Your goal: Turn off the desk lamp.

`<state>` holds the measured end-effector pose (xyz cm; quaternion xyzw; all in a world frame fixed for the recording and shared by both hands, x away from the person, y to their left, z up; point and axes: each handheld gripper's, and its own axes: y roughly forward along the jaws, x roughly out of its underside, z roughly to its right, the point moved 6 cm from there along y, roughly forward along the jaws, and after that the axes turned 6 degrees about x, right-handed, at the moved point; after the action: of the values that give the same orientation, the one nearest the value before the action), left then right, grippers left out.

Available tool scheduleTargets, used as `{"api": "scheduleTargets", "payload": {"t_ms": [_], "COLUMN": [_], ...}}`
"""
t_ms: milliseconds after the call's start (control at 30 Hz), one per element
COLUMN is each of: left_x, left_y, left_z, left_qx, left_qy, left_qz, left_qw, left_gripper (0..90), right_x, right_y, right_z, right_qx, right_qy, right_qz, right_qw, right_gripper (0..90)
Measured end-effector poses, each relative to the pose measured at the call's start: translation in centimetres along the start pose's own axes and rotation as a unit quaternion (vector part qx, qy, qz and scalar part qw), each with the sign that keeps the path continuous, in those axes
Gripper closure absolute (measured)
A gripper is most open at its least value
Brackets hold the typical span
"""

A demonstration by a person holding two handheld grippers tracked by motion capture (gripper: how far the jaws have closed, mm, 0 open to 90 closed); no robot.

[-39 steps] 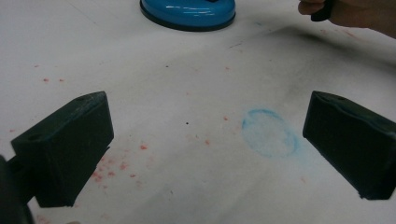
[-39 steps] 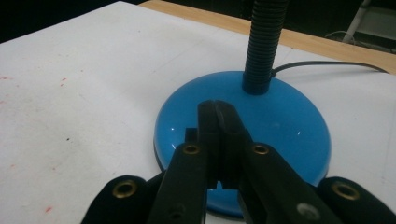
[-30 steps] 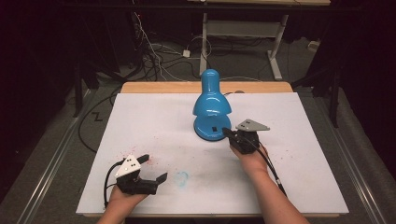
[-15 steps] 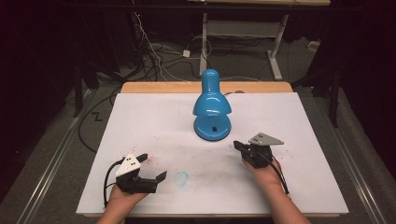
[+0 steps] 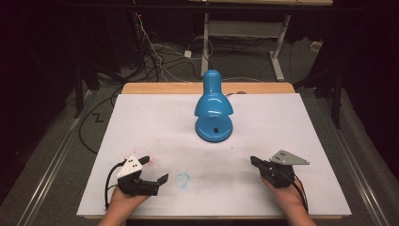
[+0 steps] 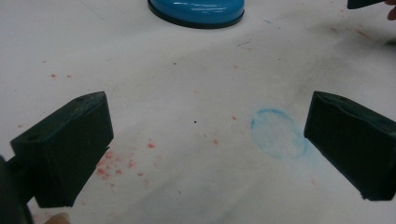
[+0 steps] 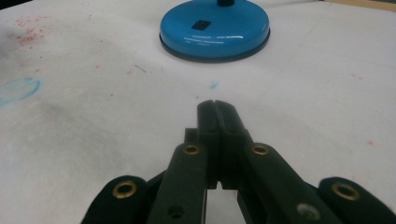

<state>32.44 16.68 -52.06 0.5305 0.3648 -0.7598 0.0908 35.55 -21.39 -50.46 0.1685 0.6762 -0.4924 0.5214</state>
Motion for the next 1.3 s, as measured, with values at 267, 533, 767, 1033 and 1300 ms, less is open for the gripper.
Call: {"api": "scheduleTargets", "payload": {"t_ms": [267,533,767,1033,1300], "left_x": [0.0,0.0,0.0,0.0,-0.1], "left_y": [0.1,0.2,0.1,0.1,0.0], "left_z": [0.1,0.4,0.4,0.4,0.5], "left_qx": [0.002,0.006,0.007,0.009,0.010], "left_qy": [0.003,0.009,0.010,0.012,0.010], "left_qz": [-0.001,-0.004,-0.004,-0.006,-0.003], "left_qw": [1.0000,0.9999,0.9999,0.9999,0.9999], "left_gripper": [0.7,0.7,0.7,0.7,0.7], "right_x": [1.8,1.9,1.9,2.3,1.9], "right_y": [-2.5,-2.2,-1.7,-1.3,-1.7], "right_z": [0.6,0.9,0.9,1.1,0.9], "right_qx": [0.008,0.014,0.005,0.007,0.009], "right_qy": [0.012,0.011,0.014,0.015,0.014], "right_qz": [0.007,0.005,-0.007,-0.029,0.002], "right_qw": [0.9999,0.9998,0.9999,0.9994,0.9999], "right_gripper": [90.0,87.9,63.9,30.4,1.2]}}
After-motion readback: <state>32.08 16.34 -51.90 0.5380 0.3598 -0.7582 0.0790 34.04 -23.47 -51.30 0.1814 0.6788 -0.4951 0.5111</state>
